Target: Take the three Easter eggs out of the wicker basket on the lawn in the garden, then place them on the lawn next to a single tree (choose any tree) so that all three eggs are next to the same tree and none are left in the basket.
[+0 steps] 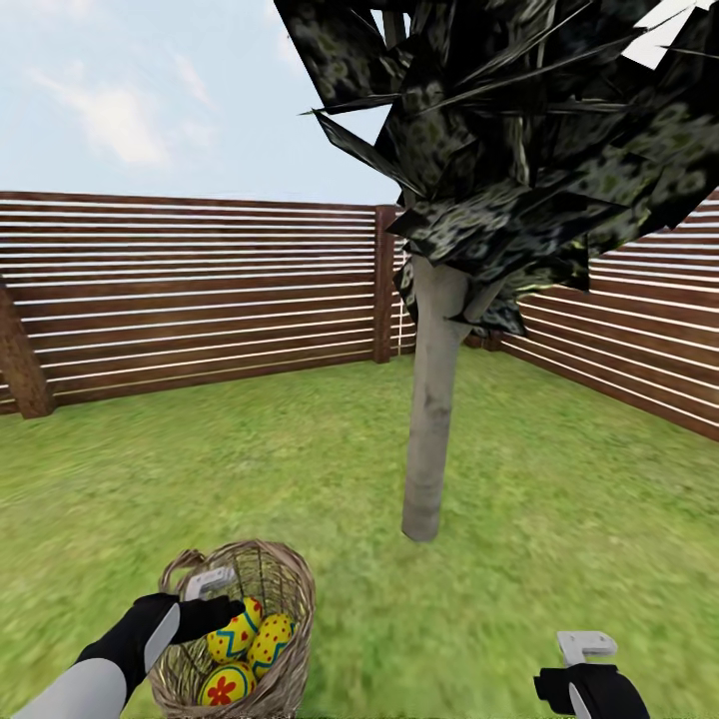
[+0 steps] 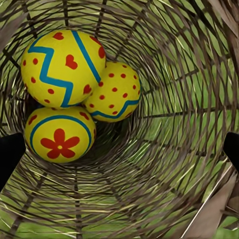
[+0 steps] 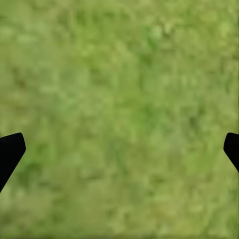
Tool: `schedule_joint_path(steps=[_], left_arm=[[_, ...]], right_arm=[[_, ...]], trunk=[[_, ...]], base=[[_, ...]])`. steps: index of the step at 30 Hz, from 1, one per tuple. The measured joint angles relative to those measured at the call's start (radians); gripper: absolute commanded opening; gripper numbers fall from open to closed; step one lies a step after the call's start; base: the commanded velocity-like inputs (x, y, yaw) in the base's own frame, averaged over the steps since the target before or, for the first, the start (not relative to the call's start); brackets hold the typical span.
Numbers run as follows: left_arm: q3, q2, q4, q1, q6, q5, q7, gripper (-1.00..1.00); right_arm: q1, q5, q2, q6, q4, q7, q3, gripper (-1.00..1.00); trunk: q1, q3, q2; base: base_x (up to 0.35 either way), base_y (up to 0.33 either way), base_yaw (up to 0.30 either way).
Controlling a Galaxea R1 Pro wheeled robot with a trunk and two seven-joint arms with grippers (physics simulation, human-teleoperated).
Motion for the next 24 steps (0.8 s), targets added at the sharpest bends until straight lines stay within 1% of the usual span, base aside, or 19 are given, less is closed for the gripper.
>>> schedule_joint_path(steps=[24], left_arm=[[0.001,0.003,0.0,0.0,0.0,0.0,0.0,1.0]], right_arm=[[0.0,0.0,0.001,0.0,0.001,0.0,0.001,1.0]], trunk=[[0.092,-0.075,-0.168]], base=[[0.0,0.0,0.0]])
